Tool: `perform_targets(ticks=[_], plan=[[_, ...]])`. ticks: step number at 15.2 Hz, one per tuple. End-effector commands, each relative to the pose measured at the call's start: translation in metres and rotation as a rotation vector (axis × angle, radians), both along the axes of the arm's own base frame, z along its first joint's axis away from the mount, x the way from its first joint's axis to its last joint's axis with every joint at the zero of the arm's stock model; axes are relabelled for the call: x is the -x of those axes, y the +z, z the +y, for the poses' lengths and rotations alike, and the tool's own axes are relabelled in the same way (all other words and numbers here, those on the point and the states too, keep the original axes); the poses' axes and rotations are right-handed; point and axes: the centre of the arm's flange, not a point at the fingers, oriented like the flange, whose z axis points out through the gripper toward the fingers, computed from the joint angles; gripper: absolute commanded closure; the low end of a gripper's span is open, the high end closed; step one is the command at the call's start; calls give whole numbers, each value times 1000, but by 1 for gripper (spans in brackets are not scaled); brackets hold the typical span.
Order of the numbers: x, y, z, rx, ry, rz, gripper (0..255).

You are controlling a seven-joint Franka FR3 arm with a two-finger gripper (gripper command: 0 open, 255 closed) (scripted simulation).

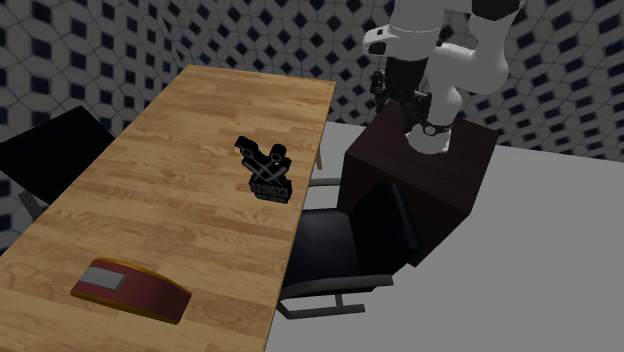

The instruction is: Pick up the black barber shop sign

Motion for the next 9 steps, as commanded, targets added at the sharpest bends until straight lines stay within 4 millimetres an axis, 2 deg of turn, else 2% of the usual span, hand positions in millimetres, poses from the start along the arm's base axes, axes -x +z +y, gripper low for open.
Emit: perform_targets(ticks=[1,9], plan=[[-13,-12,-16,6,-48,-2,0],[-63,-67,-85,27,-234,-8,0]])
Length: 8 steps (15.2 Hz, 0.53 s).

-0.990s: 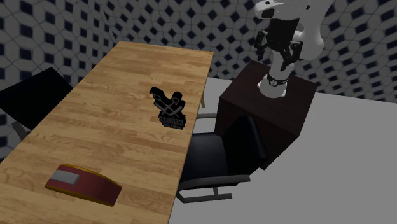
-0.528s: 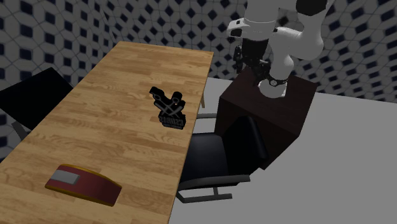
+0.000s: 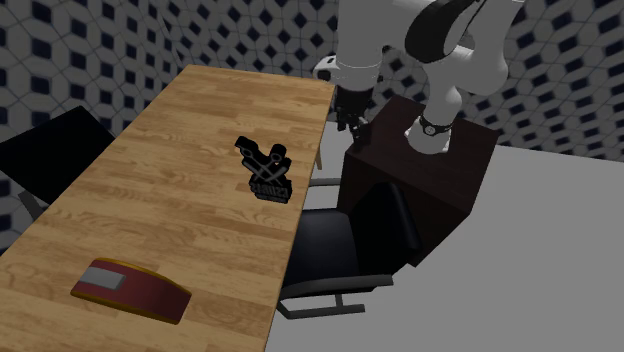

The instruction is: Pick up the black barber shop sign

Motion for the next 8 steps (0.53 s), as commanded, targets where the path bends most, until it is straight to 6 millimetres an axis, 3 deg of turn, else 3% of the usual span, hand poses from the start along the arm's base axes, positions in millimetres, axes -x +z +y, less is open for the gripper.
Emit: perform_targets(ticks=[1,8], plan=[[-12,-15,-21,6,-48,-2,0],[-43,-61,-90,25,-211,-7,0]])
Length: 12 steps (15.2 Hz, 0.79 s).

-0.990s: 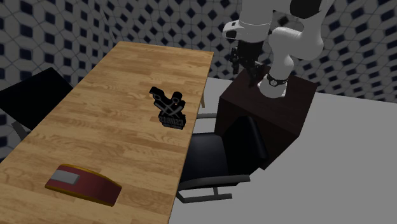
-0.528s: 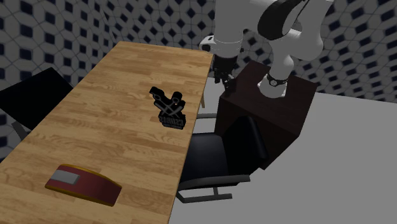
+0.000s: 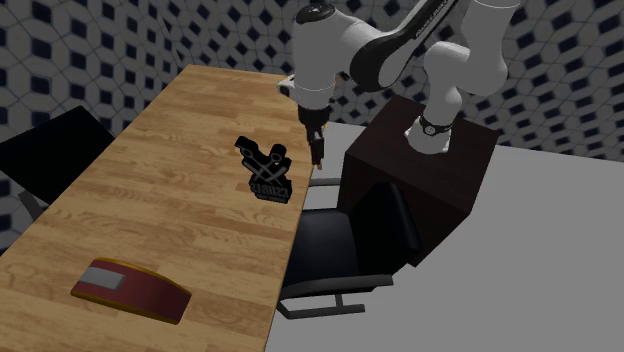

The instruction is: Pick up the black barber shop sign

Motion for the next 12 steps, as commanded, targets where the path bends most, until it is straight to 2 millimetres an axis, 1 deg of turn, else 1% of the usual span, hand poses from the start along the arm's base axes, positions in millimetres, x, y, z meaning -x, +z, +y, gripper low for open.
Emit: perform_targets(ticks=[1,7,12], plan=[[-8,-12,-22,6,-48,-1,0],[-24,-51,-85,22,-187,-5,0],[-31,-82,-140,35,-304,-8,0]])
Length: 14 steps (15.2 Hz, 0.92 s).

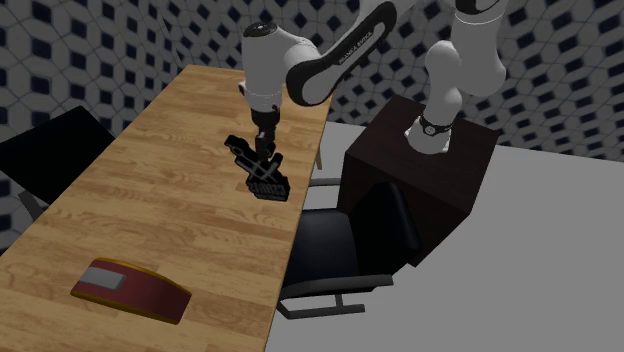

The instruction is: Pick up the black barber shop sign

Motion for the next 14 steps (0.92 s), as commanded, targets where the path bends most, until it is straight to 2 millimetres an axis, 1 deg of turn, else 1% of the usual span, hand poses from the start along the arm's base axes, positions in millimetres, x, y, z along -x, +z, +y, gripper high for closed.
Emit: perform_targets(ticks=[1,2,3,10,12,13,14], plan=[[-1,-40,-18,-16,-49,41,0],[-2,-46,-29,-14,-72,40,0],[-2,-50,-36,-13,-87,39,0],[-2,-87,-36,-13,-87,39,0],[-2,-90,-36,-13,-87,39,0],[-1,-89,-36,-13,-87,39,255],[-2,-89,-37,-13,-87,39,255]])
